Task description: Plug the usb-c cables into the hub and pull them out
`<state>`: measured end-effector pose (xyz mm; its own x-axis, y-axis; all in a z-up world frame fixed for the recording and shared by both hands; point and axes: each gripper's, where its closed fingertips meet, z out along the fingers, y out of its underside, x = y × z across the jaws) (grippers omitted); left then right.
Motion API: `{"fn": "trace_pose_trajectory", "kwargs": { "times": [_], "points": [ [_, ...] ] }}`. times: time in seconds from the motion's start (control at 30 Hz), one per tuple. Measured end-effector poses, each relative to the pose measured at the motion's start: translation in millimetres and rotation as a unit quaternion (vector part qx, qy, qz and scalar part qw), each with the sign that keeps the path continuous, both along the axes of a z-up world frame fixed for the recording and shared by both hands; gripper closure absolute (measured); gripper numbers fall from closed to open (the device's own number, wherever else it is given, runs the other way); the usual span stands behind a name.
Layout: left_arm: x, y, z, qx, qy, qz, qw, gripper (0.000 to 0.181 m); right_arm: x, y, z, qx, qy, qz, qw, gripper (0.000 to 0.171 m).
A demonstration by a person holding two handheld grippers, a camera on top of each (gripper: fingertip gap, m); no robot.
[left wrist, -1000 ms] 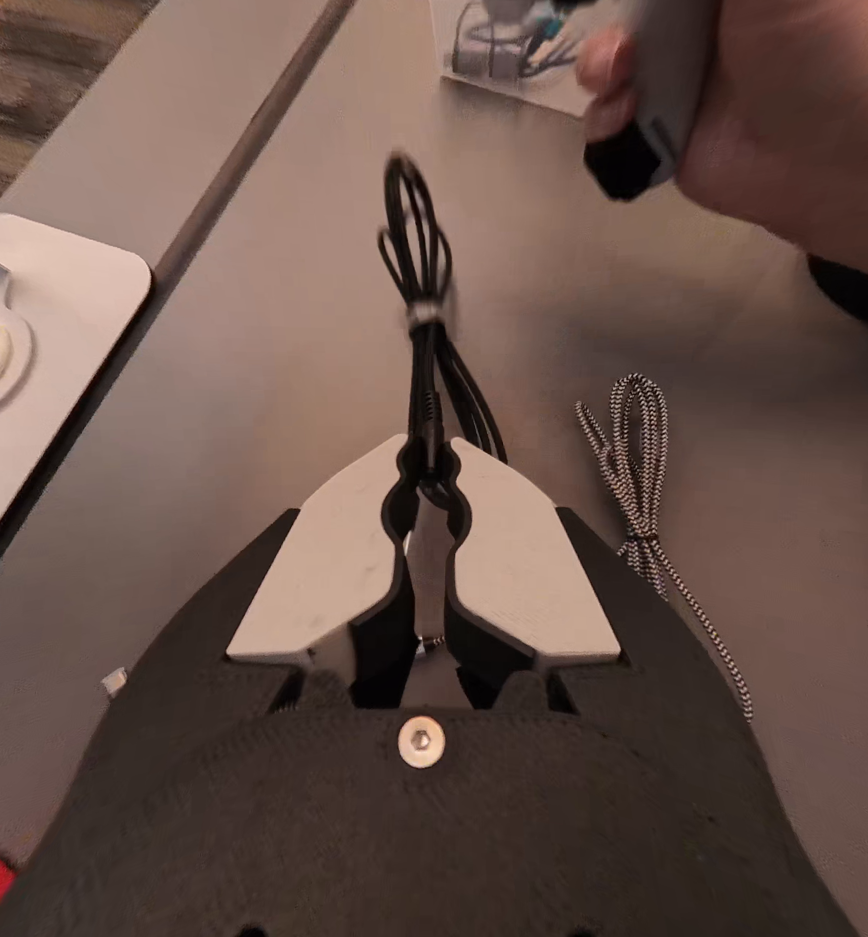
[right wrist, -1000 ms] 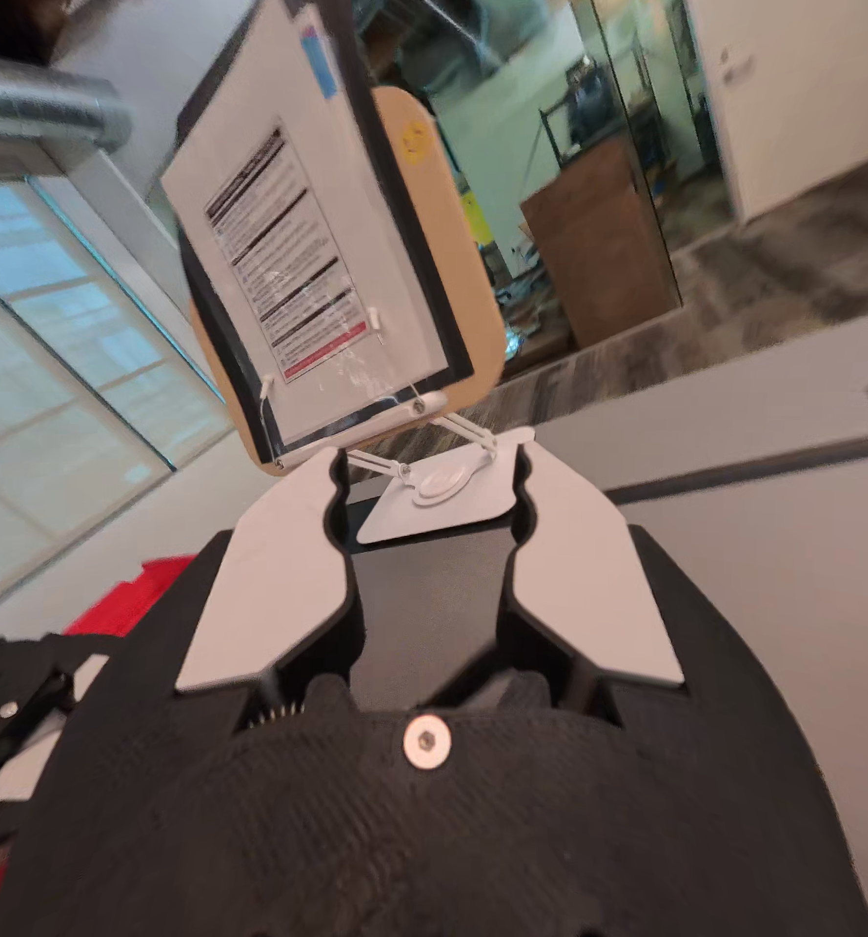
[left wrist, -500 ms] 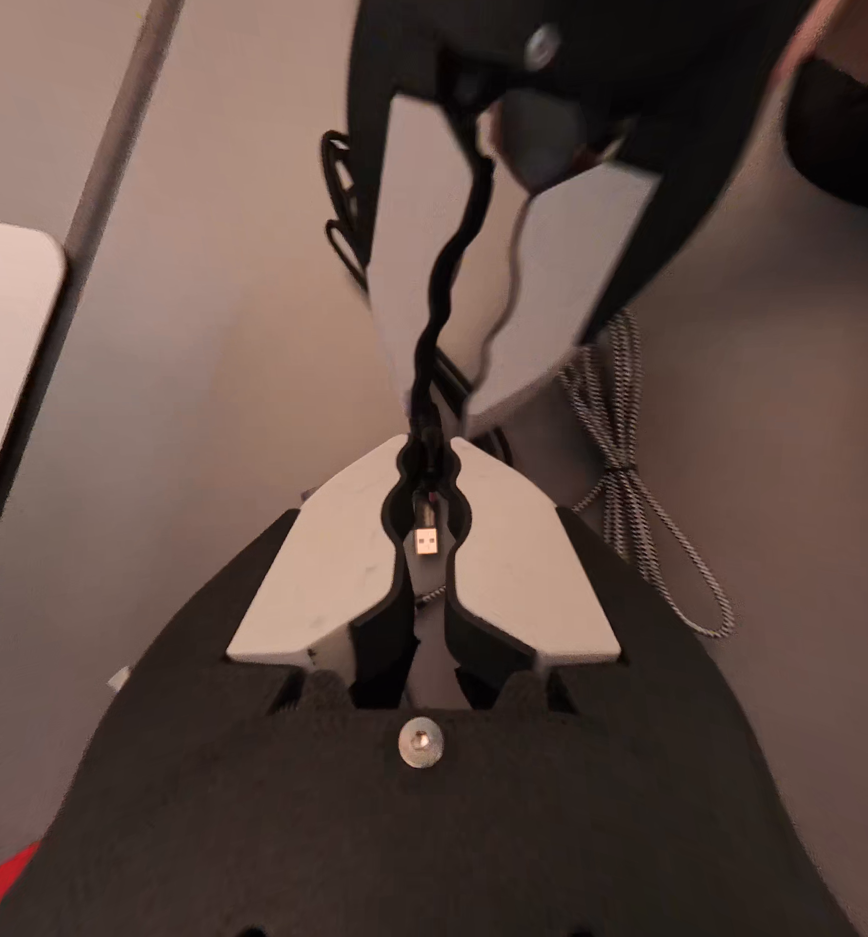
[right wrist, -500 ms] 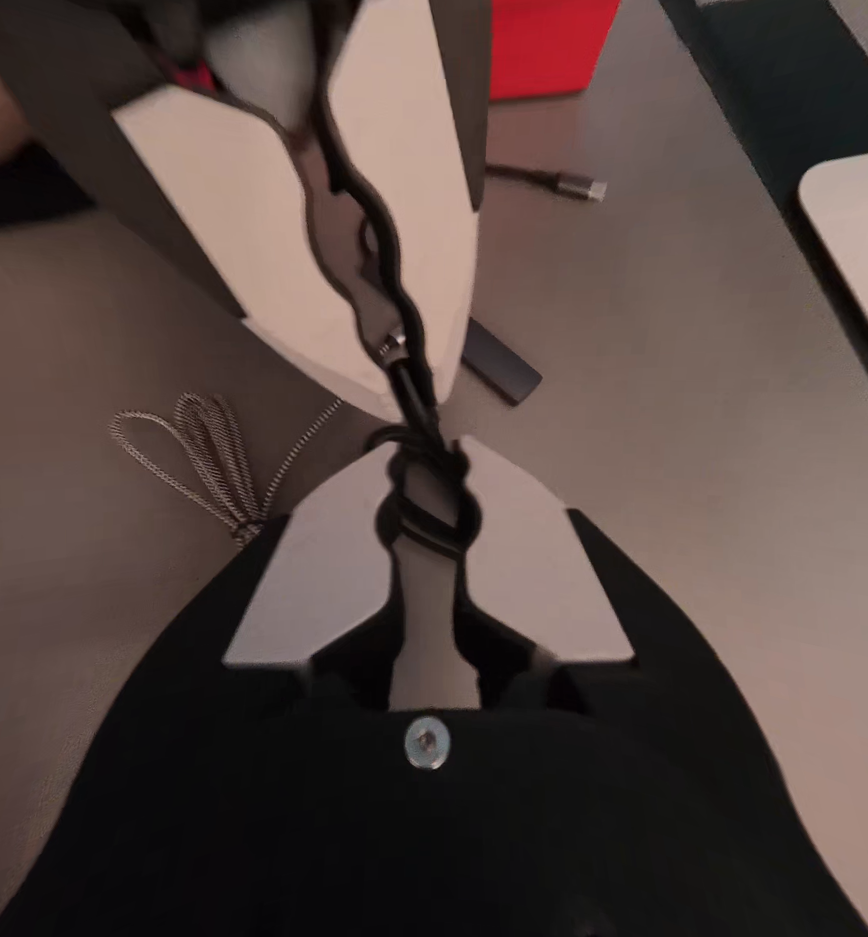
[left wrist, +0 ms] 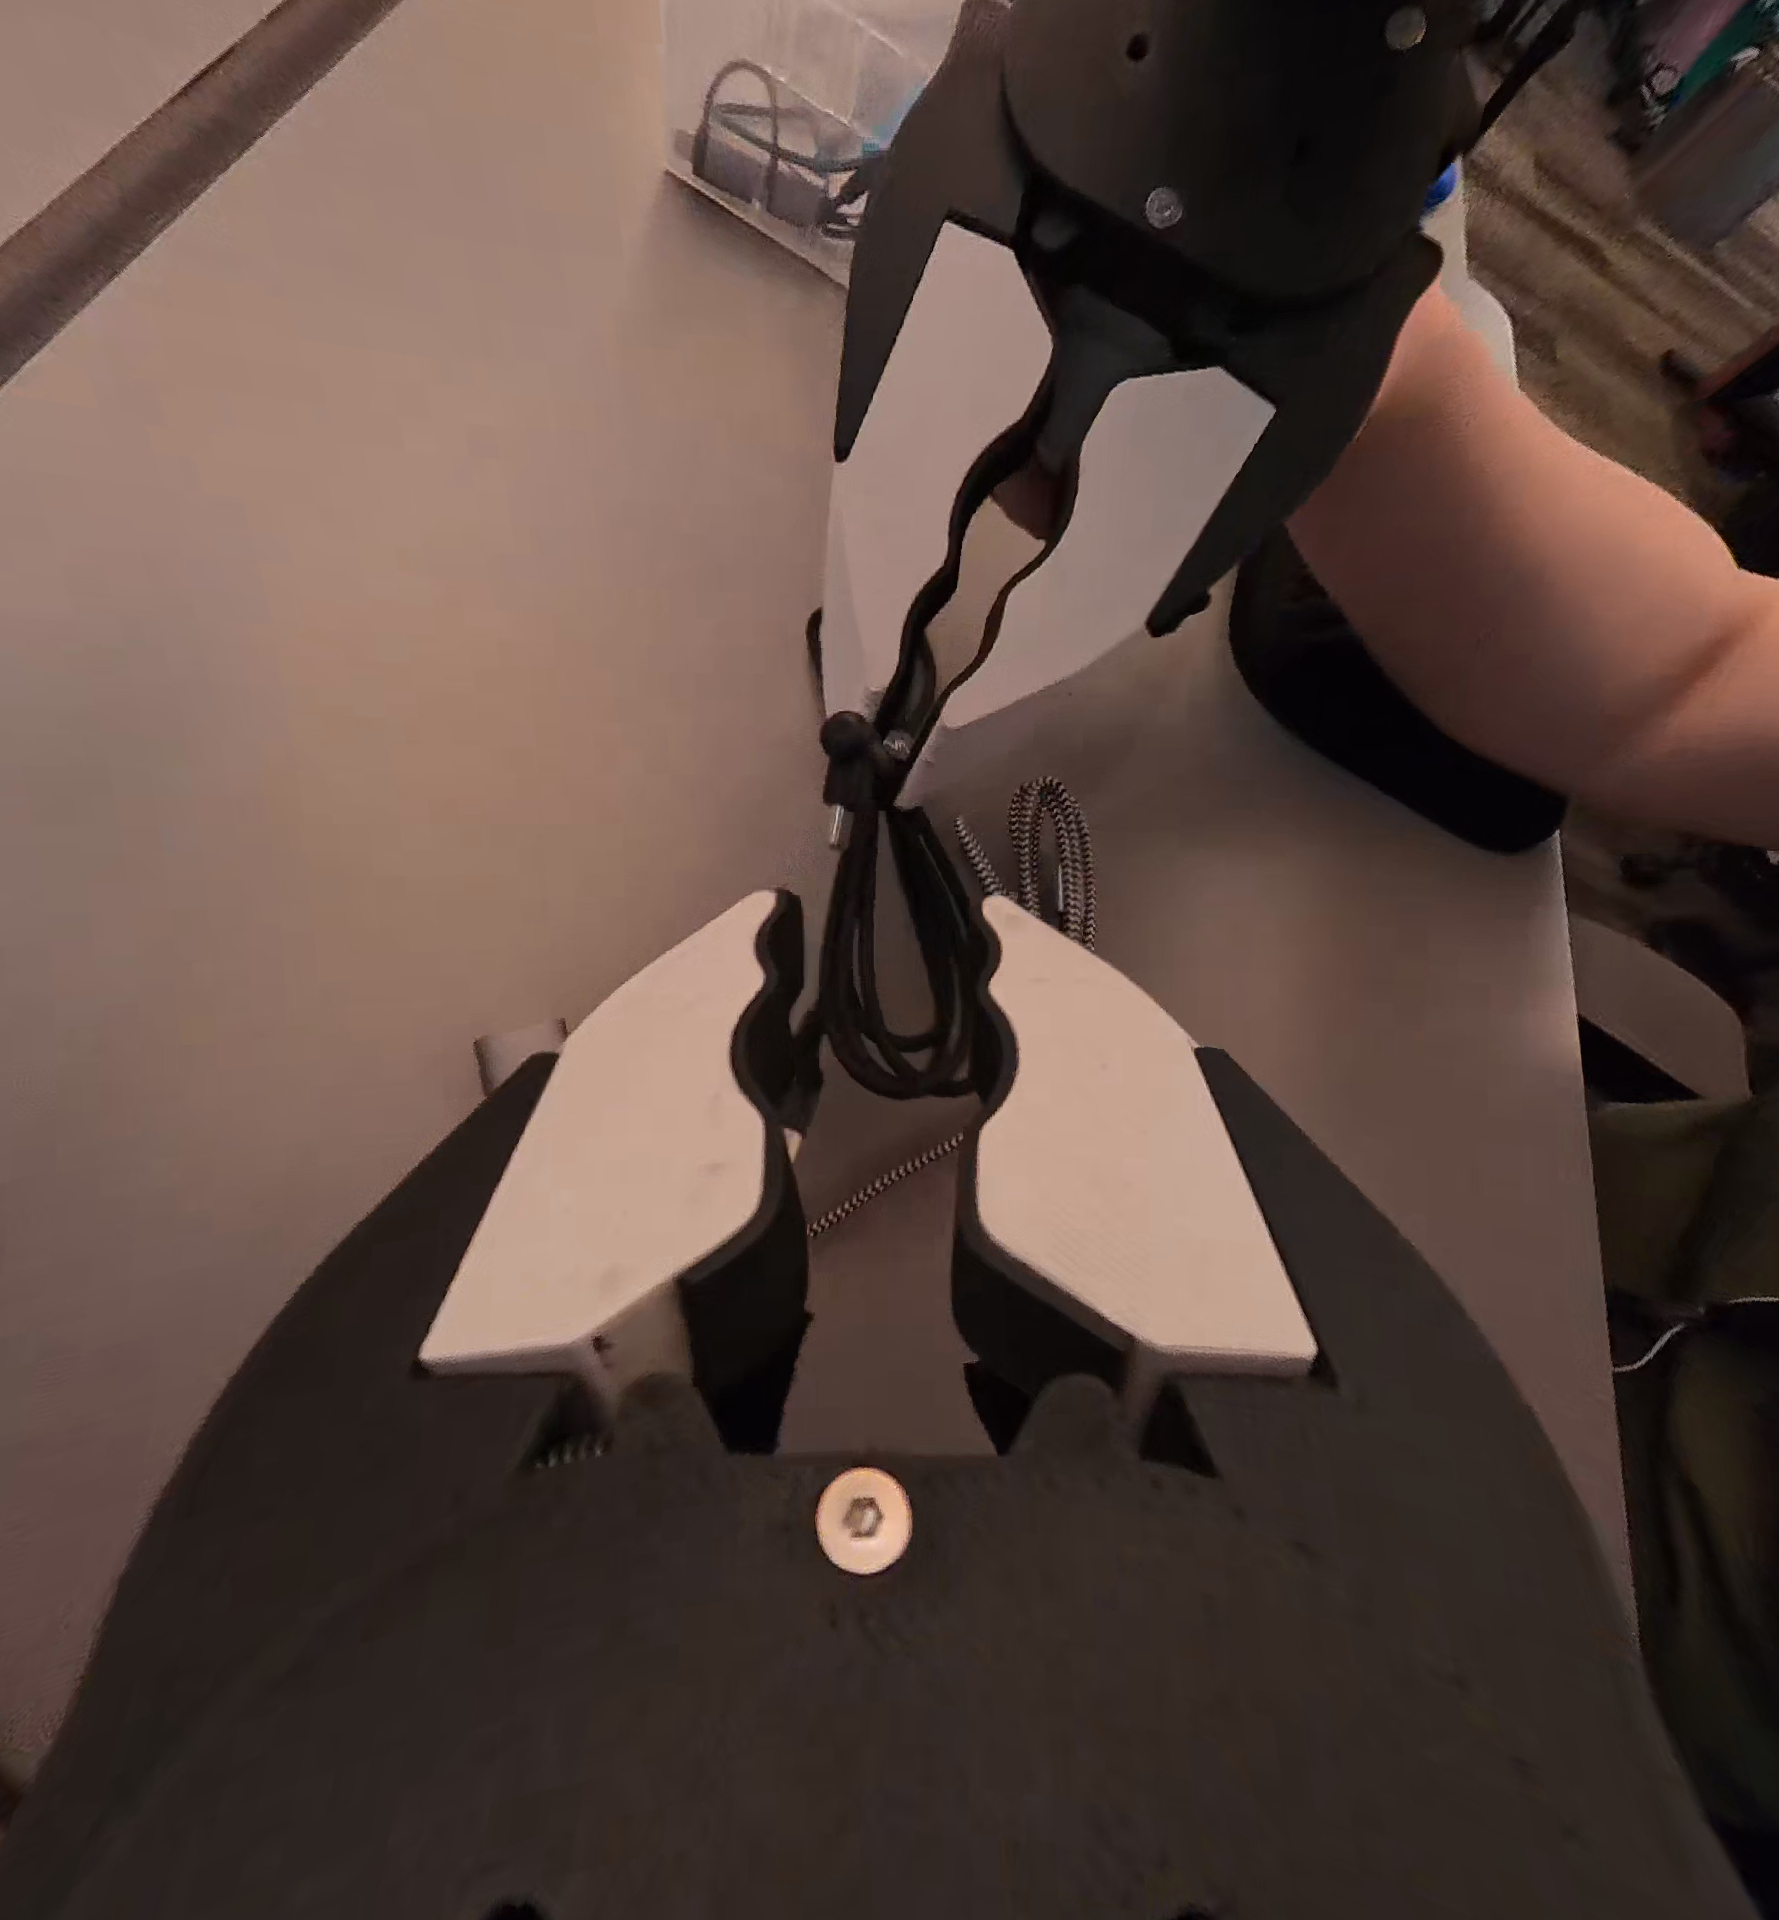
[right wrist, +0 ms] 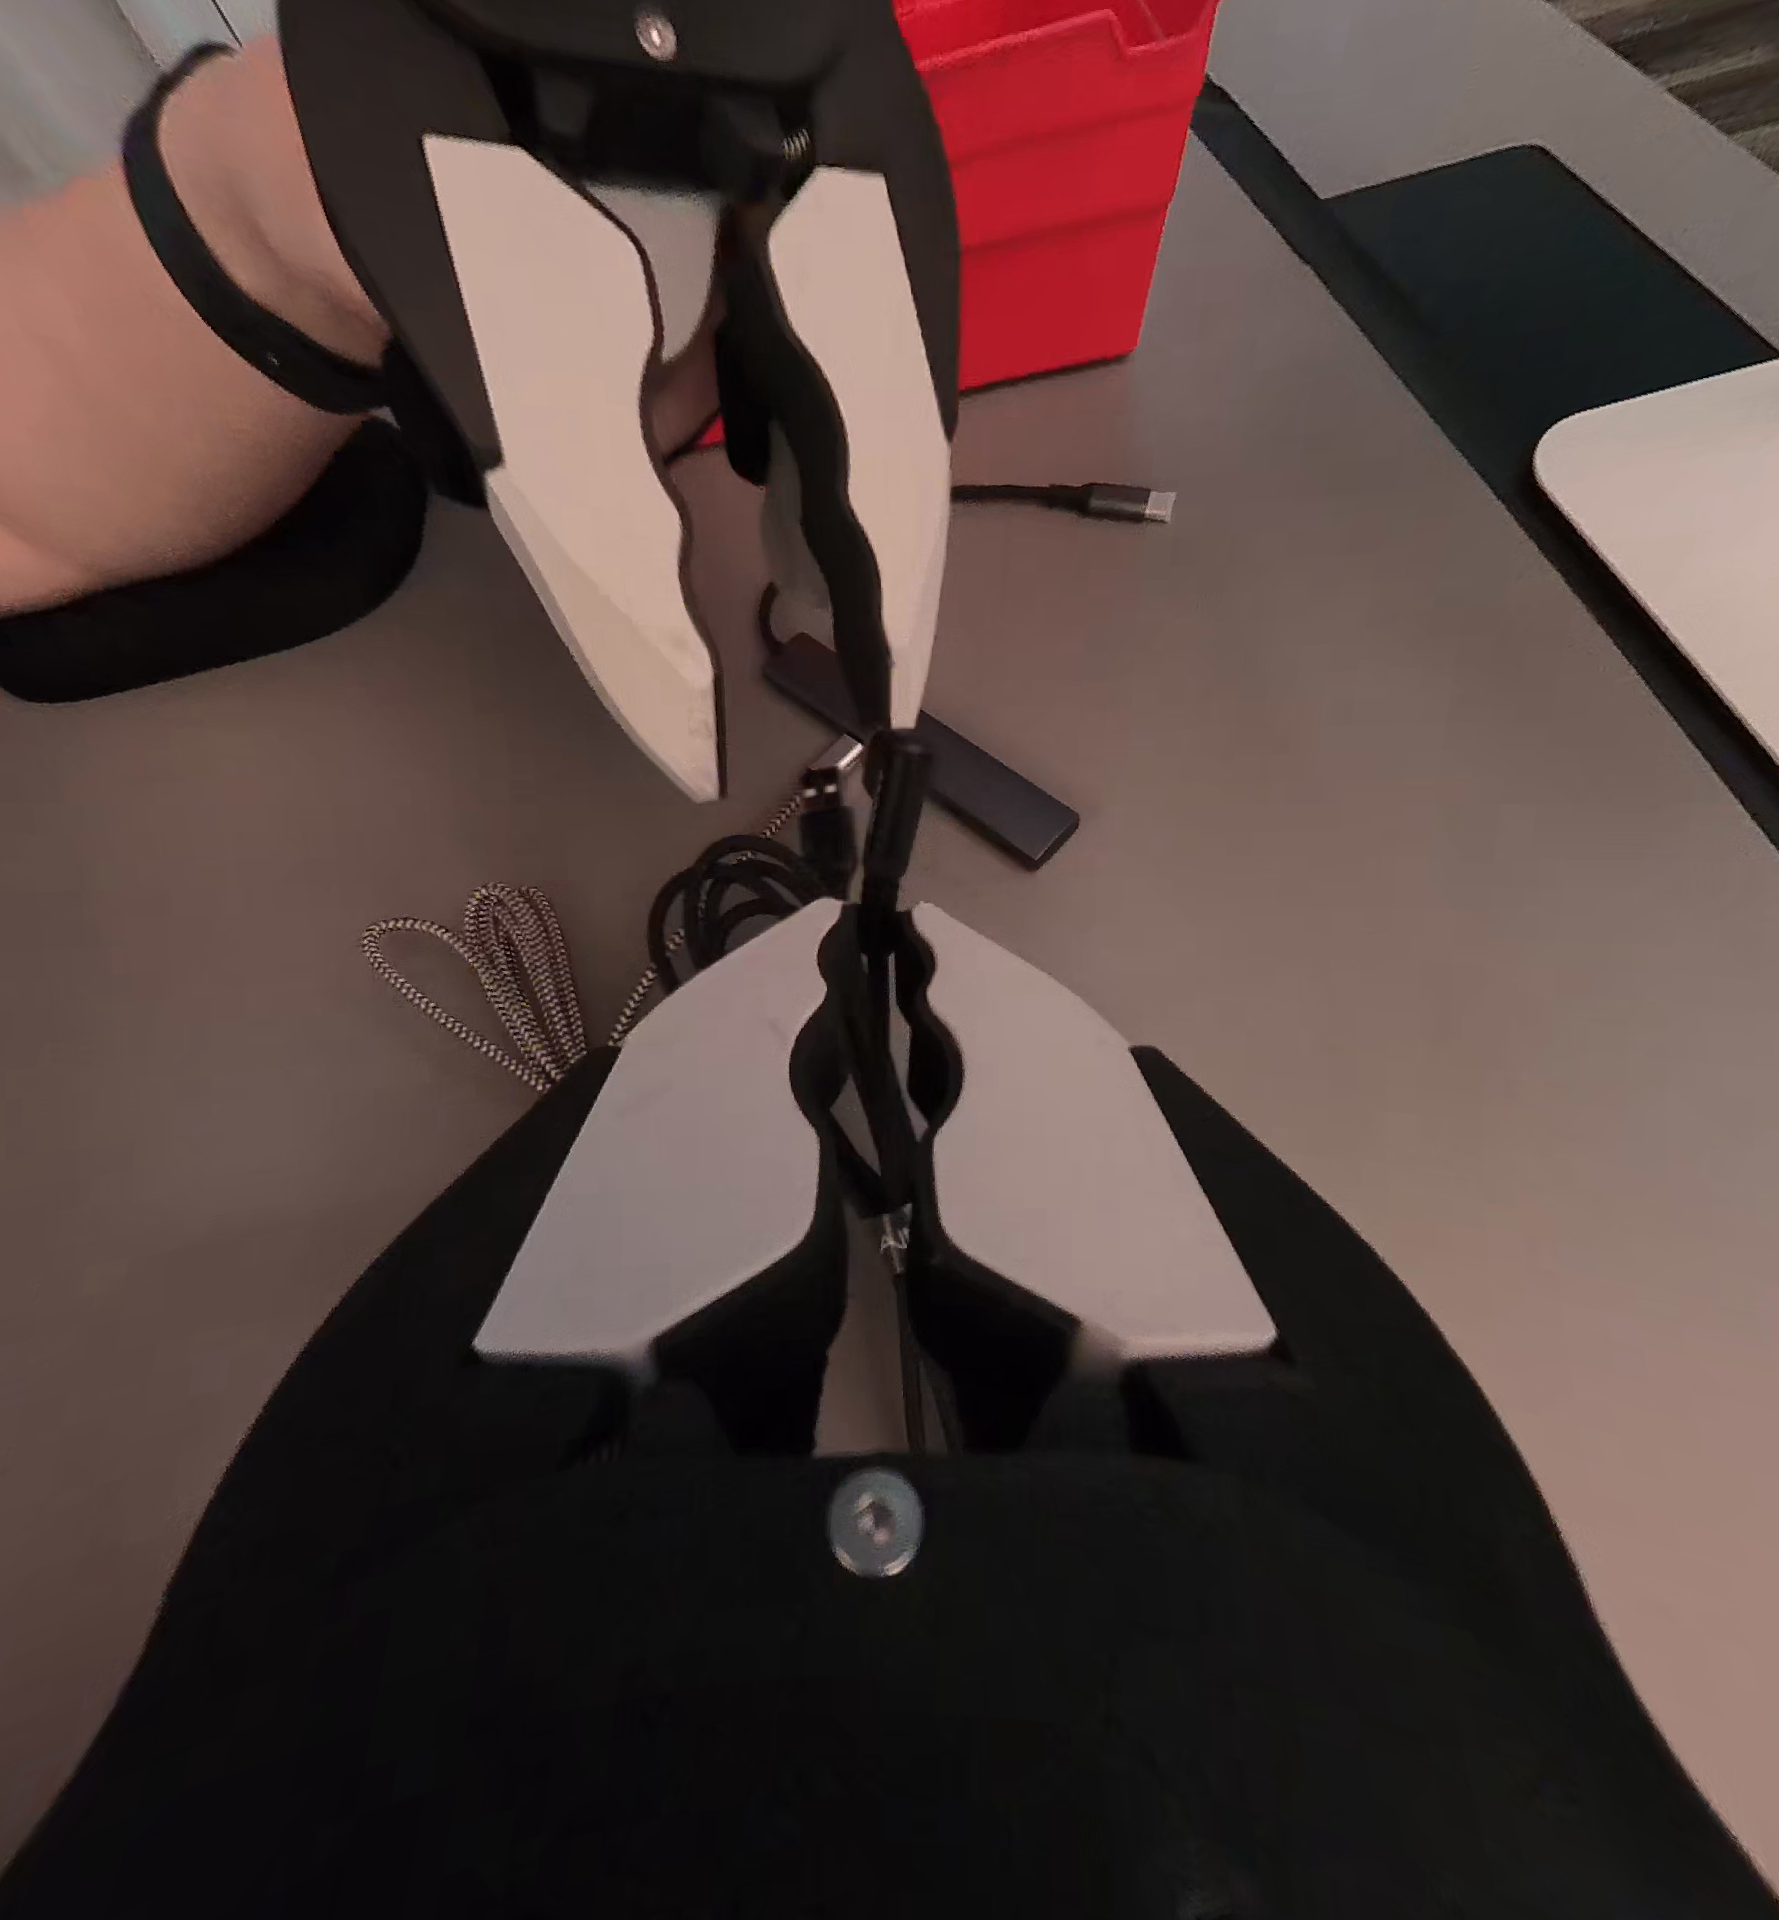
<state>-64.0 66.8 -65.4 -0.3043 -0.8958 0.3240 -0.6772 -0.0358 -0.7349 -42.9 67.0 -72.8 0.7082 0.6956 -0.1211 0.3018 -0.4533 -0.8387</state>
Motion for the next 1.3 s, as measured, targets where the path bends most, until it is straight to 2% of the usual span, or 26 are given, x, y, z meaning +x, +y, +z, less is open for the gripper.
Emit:
{"fn": "trace_pose_trajectory", "kwargs": {
  "times": [0.1, 0.2, 0.37, 0.6, 0.87, 1.0, 1.1, 1.2, 1.23, 1.3],
  "points": [
    [3.8, -5.8, -1.7, -0.018, -0.008, -0.008, 1.000, 0.159, -2.9, -1.2, -1.7, -0.002, -0.003, 0.008, 1.000, 0.164],
    [2.6, -2.5, -8.2, -0.005, 0.003, -0.005, 1.000, 0.181, -6.8, -2.9, -7.1, 0.001, -0.020, 0.023, 1.000, 0.164],
    [-1.3, -6.1, -15.8, 0.016, 0.018, -0.024, 0.999, 0.181, -10.9, -6.4, -16.7, 0.004, -0.047, 0.047, 0.998, 0.164],
    [-2.1, -9.6, -16.6, -0.039, 0.033, -0.025, 0.998, 0.176, -10.5, -7.6, -18.1, 0.004, -0.042, 0.052, 0.998, 0.164],
    [-1.9, -9.7, -18.6, -0.063, 0.042, -0.024, 0.997, 0.178, -10.9, -9.0, -19.0, 0.008, -0.037, 0.061, 0.997, 0.164],
    [-2.5, -3.3, -28.5, -0.030, 0.059, -0.012, 0.998, 0.174, -13.5, -11.1, -18.7, 0.007, -0.032, 0.071, 0.997, 0.163],
    [-3.9, -11.4, -28.1, -0.037, 0.057, -0.035, 0.997, 0.180, -14.6, -12.2, -19.7, 0.005, -0.032, 0.075, 0.997, 0.163],
    [-3.2, -16.0, -25.1, -0.045, 0.051, -0.043, 0.997, 0.165, -14.4, -11.9, -20.5, 0.003, -0.030, 0.075, 0.997, 0.163],
    [-2.8, -16.4, -24.2, -0.046, 0.049, -0.042, 0.997, 0.167, -15.1, -12.8, -21.0, 0.003, -0.030, 0.078, 0.996, 0.163],
    [-2.9, -15.8, -24.9, -0.039, 0.048, -0.043, 0.997, 0.180, -16.1, -13.1, -21.8, 0.004, -0.033, 0.081, 0.996, 0.163]
  ]
}}
